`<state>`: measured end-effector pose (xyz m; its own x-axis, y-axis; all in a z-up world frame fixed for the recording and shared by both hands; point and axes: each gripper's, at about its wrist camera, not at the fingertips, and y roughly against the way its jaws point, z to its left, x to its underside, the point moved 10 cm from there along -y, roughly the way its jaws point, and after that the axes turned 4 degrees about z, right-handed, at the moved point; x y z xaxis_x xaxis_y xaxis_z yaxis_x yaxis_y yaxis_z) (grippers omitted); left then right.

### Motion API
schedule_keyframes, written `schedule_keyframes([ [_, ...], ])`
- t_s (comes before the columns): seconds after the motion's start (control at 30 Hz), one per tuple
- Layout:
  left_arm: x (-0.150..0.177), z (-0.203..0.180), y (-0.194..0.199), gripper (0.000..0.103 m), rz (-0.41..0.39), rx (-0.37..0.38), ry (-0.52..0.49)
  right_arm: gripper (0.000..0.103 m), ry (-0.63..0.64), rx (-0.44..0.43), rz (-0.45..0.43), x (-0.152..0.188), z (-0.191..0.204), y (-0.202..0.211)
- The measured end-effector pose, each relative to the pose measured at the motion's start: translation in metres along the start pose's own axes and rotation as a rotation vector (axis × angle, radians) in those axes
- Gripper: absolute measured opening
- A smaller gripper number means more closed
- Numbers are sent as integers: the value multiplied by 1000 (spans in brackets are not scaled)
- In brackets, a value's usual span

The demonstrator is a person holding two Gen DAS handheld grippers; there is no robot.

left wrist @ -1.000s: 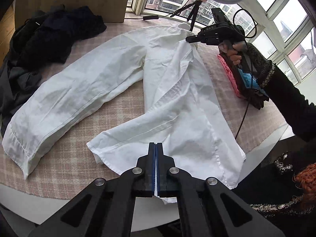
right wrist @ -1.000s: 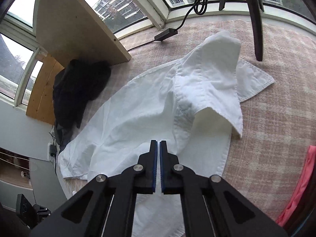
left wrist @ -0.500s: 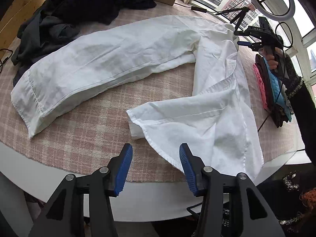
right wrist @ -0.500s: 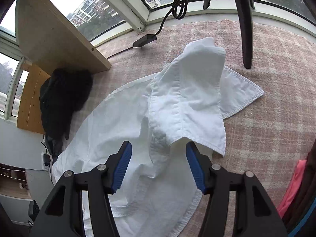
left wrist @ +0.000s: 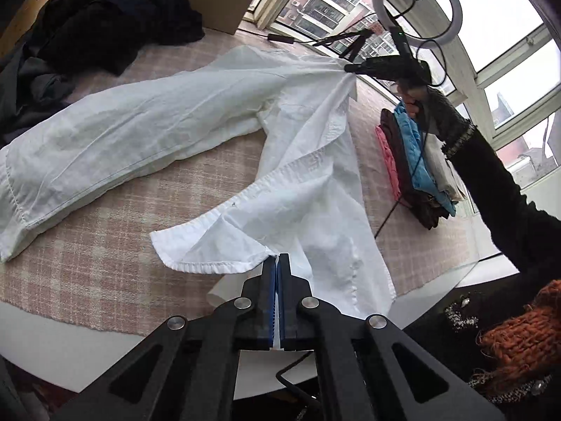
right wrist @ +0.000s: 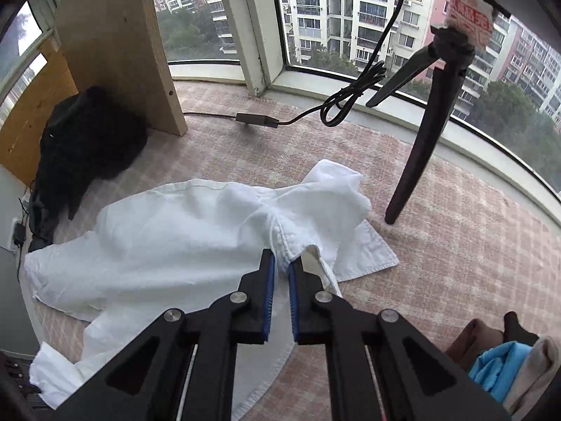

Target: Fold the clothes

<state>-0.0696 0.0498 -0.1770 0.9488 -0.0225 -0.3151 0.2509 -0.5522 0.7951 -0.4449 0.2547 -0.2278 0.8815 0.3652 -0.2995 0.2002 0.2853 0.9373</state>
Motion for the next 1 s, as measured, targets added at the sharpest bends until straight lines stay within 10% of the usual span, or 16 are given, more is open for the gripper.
schedule_keyframes([
  [0.2,48,-55,-22,14,166,-26,-198,35,50,87,86,10,-6,-21],
  [0.33,45,-19,-22,44,153,-50,-62,39,57,99,139,19,-10,-32],
  [0.6,51,-2,-50,48,166,24,145,44,-104,-28,189,61,-16,-29],
  [0.8,35,3,-41,48,131,-397,-171,44,-127,-92,194,88,-7,-26],
  [1.0,18,-7,-83,48,209,-466,-448,44,-129,-115,160,78,6,-43],
])
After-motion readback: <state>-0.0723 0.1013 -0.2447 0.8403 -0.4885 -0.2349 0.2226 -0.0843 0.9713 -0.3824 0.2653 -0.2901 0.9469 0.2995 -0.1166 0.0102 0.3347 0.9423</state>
